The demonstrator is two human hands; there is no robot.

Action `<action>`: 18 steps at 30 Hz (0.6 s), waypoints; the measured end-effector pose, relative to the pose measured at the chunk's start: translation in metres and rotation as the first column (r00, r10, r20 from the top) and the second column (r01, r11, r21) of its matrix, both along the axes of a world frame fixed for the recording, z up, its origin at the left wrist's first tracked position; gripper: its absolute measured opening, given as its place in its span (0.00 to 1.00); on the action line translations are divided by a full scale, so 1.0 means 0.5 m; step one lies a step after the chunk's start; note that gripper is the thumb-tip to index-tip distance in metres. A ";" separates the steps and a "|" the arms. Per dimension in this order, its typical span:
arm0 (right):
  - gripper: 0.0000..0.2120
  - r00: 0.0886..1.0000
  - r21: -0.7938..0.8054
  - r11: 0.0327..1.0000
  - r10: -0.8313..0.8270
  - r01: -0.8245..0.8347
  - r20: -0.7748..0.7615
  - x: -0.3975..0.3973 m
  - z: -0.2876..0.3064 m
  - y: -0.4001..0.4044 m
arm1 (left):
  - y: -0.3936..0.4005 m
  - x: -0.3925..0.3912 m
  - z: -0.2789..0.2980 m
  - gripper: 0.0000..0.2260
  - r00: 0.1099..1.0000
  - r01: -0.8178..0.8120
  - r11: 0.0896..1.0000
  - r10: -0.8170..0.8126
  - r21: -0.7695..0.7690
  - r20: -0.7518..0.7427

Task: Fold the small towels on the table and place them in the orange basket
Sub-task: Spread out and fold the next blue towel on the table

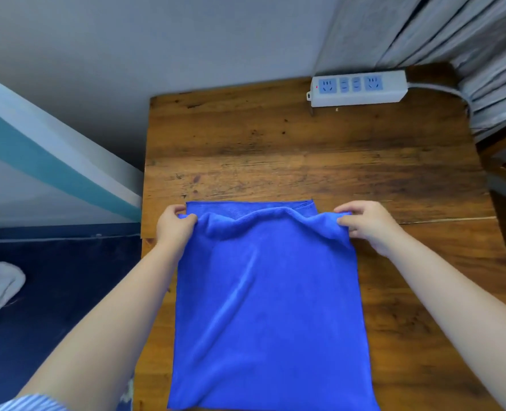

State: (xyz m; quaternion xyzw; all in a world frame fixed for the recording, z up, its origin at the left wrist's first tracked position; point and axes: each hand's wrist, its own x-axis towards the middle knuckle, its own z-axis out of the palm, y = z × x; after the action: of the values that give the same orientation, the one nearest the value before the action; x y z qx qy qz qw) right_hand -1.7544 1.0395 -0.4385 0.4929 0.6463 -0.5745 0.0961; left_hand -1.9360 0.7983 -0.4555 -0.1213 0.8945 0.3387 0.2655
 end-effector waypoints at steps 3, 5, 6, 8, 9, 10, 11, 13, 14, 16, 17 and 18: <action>0.07 0.982 -0.178 0.972 0.172 -0.155 0.082 0.041 0.015 -0.029 | -0.021 0.006 0.006 0.11 0.989 0.116 0.987 -0.125 0.114 0.076; 0.07 0.950 -0.184 0.946 0.291 -0.268 0.112 0.057 0.012 -0.049 | -0.038 0.007 0.010 0.07 0.968 0.238 0.969 -0.242 0.059 0.067; 0.06 0.928 -0.172 0.928 0.352 -0.330 0.121 0.062 0.010 -0.061 | -0.047 0.006 0.013 0.06 0.959 0.281 0.960 -0.282 0.010 0.040; 0.06 0.872 -0.153 0.879 0.471 -0.451 0.136 0.065 0.009 -0.086 | -0.066 0.003 0.019 0.07 0.946 0.323 0.941 -0.324 -0.100 0.008; 0.05 0.837 -0.158 0.847 0.528 -0.508 0.143 0.065 0.010 -0.098 | -0.075 0.003 0.021 0.09 0.942 0.334 0.931 -0.336 -0.150 0.015; 0.05 0.802 -0.165 0.815 0.577 -0.555 0.151 0.062 0.016 -0.113 | -0.087 0.002 0.029 0.12 0.935 0.352 0.914 -0.354 -0.201 0.032; 0.07 0.769 -0.159 0.785 0.618 -0.598 0.164 0.056 0.021 -0.125 | -0.098 -0.002 0.036 0.14 0.922 0.385 0.889 -0.383 -0.249 0.058; 0.12 0.723 -0.083 0.748 0.660 -0.659 0.207 0.041 0.024 -0.139 | -0.116 -0.012 0.048 0.15 0.895 0.441 0.841 -0.440 -0.314 0.079; 0.14 0.696 0.013 0.716 0.673 -0.698 0.252 0.029 0.027 -0.141 | -0.121 -0.018 0.054 0.14 0.885 0.455 0.829 -0.462 -0.327 0.061; 0.14 0.660 0.242 0.619 0.649 -0.747 0.379 0.002 0.028 -0.147 | -0.127 -0.030 0.067 0.14 0.869 0.470 0.818 -0.494 -0.332 0.014; 0.14 0.683 0.327 0.601 0.606 -0.729 0.407 -0.012 0.026 -0.149 | -0.125 -0.034 0.072 0.13 0.859 0.481 0.813 -0.511 -0.329 -0.007; 0.14 0.711 0.385 0.598 0.567 -0.703 0.416 -0.027 0.021 -0.153 | -0.124 -0.038 0.076 0.12 0.848 0.491 0.808 -0.529 -0.324 -0.033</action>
State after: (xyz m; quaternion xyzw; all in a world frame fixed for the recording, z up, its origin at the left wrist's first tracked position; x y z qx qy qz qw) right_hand -1.7678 0.9629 -0.4278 0.3027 0.8910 -0.2383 0.2402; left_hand -1.9551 0.7365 -0.4173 0.1051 0.9496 0.1201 0.2698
